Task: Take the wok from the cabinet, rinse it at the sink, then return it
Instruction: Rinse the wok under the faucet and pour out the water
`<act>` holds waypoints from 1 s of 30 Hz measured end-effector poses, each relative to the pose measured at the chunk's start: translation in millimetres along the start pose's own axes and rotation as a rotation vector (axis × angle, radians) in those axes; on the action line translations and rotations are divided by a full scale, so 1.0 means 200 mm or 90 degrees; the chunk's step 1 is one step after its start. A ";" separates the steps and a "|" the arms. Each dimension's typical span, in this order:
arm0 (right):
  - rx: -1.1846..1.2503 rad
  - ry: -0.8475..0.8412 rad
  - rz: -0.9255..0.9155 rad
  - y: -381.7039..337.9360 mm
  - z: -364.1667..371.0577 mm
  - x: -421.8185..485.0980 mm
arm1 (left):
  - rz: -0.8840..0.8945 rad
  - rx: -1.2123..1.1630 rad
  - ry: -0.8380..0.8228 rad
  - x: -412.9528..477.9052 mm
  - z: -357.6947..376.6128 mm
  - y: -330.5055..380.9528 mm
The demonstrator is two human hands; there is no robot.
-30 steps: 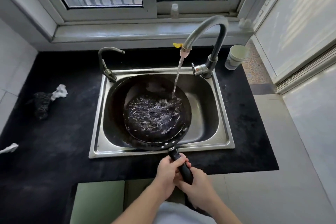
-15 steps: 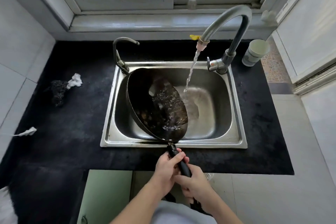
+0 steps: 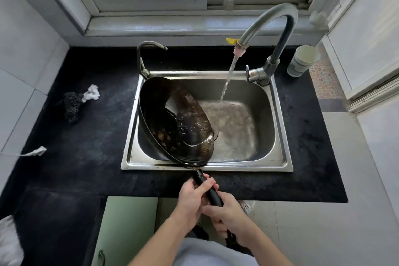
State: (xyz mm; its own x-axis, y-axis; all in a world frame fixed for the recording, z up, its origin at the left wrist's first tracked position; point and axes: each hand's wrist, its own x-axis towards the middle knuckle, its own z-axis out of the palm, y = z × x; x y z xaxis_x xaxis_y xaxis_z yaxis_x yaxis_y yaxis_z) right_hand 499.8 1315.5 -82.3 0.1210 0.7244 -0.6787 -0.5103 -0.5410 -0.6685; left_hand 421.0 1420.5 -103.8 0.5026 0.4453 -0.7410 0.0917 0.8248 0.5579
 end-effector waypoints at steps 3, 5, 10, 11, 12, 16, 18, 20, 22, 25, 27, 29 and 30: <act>-0.025 0.016 -0.008 -0.01 0.02 0.00 | -0.006 -0.018 0.004 -0.01 0.00 0.00; -0.077 0.040 -0.026 -0.01 0.02 -0.01 | -0.005 -0.011 0.006 -0.02 0.00 -0.01; -0.321 0.185 -0.076 0.04 0.03 0.02 | -0.008 -0.011 0.016 -0.02 0.00 -0.01; -0.364 0.209 -0.074 0.04 0.04 0.03 | -0.013 -0.016 0.020 -0.02 0.00 -0.01; -0.382 0.237 -0.066 0.03 0.06 0.04 | -0.015 -0.025 0.023 -0.01 0.01 -0.01; -0.489 0.364 -0.032 0.01 0.14 0.05 | -0.008 -0.056 0.015 0.00 0.03 -0.01; -0.545 0.395 -0.057 0.02 0.17 0.05 | -0.004 -0.059 0.019 0.00 0.03 0.01; -0.532 0.397 -0.075 0.03 0.17 0.07 | -0.001 -0.053 0.025 0.00 0.02 0.02; -0.491 0.379 -0.092 0.05 0.15 0.08 | 0.001 -0.036 0.027 0.00 0.01 0.02; -0.432 0.360 -0.116 0.05 0.12 0.08 | 0.010 -0.010 0.015 0.00 0.00 0.03; -0.412 0.349 -0.128 0.05 0.12 0.08 | 0.013 -0.028 -0.003 -0.01 -0.01 0.04; -0.398 0.332 -0.142 0.04 0.11 0.07 | -0.007 -0.083 -0.046 -0.02 -0.03 0.06; -0.390 0.321 -0.147 0.04 0.11 0.06 | -0.025 -0.122 -0.070 -0.02 -0.03 0.07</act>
State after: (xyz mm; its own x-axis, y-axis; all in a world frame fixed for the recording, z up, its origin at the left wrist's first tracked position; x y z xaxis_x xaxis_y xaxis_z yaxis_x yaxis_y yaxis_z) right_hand 479.5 1328.9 -88.5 0.6079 0.6467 -0.4608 0.1118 -0.6442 -0.7566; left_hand 415.3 1432.1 -95.5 0.5939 0.3800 -0.7091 -0.0474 0.8964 0.4407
